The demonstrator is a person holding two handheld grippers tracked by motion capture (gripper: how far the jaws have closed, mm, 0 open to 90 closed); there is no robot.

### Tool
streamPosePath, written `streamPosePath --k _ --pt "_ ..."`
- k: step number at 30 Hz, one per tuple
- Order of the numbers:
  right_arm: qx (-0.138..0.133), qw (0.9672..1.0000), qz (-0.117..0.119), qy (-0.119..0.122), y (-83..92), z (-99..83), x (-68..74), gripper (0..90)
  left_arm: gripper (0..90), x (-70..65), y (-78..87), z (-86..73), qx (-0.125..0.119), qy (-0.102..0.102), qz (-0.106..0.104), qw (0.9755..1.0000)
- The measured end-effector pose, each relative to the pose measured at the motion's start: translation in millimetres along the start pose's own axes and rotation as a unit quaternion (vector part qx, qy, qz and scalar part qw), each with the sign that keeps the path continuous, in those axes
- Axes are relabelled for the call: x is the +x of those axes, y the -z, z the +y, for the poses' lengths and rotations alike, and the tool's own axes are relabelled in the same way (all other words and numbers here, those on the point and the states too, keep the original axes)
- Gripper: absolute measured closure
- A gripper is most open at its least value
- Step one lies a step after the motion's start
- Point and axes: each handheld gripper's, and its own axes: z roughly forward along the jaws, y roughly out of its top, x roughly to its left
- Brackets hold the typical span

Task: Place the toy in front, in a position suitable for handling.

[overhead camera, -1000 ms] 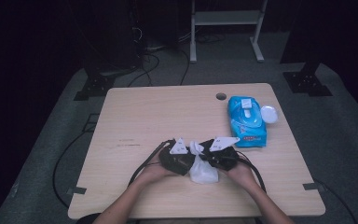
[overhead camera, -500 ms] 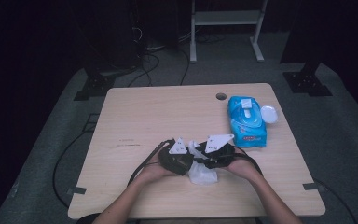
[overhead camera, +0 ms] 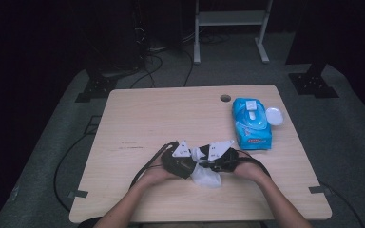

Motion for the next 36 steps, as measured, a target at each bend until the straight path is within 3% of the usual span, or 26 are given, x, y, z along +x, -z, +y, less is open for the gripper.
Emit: streamPosePath --k 3,6,9,13,15,17,19,22,23,26,28,31,34,36 --pt "-0.004 0.9991 0.018 -0.038 2.5 -1.9 -4.7 81.8 23.4 -0.8 -0.6 0.6 -0.002 0.0 -0.001 1.0" --pt "-0.012 0.9971 0.022 -0.072 2.6 -2.8 -9.6 82.1 23.4 0.0 -0.2 1.0 -0.004 0.003 0.0 1.0" --pt "-0.043 0.9936 0.03 -0.1 6.2 -2.8 -13.8 82.6 23.4 0.2 0.7 -1.0 -0.001 0.0 0.002 1.0" --pt "-0.036 0.9899 -0.015 -0.136 5.3 -2.9 -19.1 82.7 23.4 0.2 0.1 -0.1 -0.002 -0.001 0.002 1.0" --pt "-0.027 0.9889 -0.04 -0.14 -1.1 -0.4 -16.2 82.8 23.5 -0.1 0.3 0.7 -0.004 0.0 0.002 1.0" --pt "-0.035 0.989 -0.047 -0.136 -8.4 4.1 -9.8 83.2 23.5 -0.2 1.0 1.4 -0.005 0.001 0.001 1.0" --pt "-0.057 0.988 -0.028 -0.141 -14.4 8.2 -3.2 83.1 23.5 -0.5 1.1 1.7 -0.007 0.0 0.002 1.0" --pt "-0.056 0.9902 -0.018 -0.126 -23.2 12.8 5.1 83.0 23.5 -1.0 -0.1 0.0 0.0 -0.001 0.003 1.0" --pt "-0.059 0.9896 -0.017 -0.131 -23.7 11.9 4.0 83.0 23.5 -0.6 0.1 -0.1 0.0 -0.002 0.002 1.0" --pt "-0.063 0.9845 -0.045 -0.157 -18.2 4.9 -5.5 83.2 23.5 0.4 1.0 0.4 -0.001 -0.002 0.006 1.0" --pt "-0.055 0.9822 -0.083 -0.159 -13.2 0.7 -8.0 83.5 23.5 0.9 1.7 0.3 -0.002 0.001 0.006 1.0" --pt "-0.061 0.9811 -0.075 -0.167 -11.4 -1.5 -4.0 83.6 23.4 -0.6 1.0 1.0 -0.002 0.001 0.002 1.0" --pt "-0.078 0.9817 -0.025 -0.172 -19.2 2.8 4.2 83.5 23.5 -3.3 -0.9 1.9 -0.002 -0.004 -0.003 1.0" --pt "-0.079 0.9838 -0.013 -0.16 -25.6 8.5 9.6 83.5 23.5 -5.0 -1.4 1.9 0.0 -0.007 -0.001 1.0"
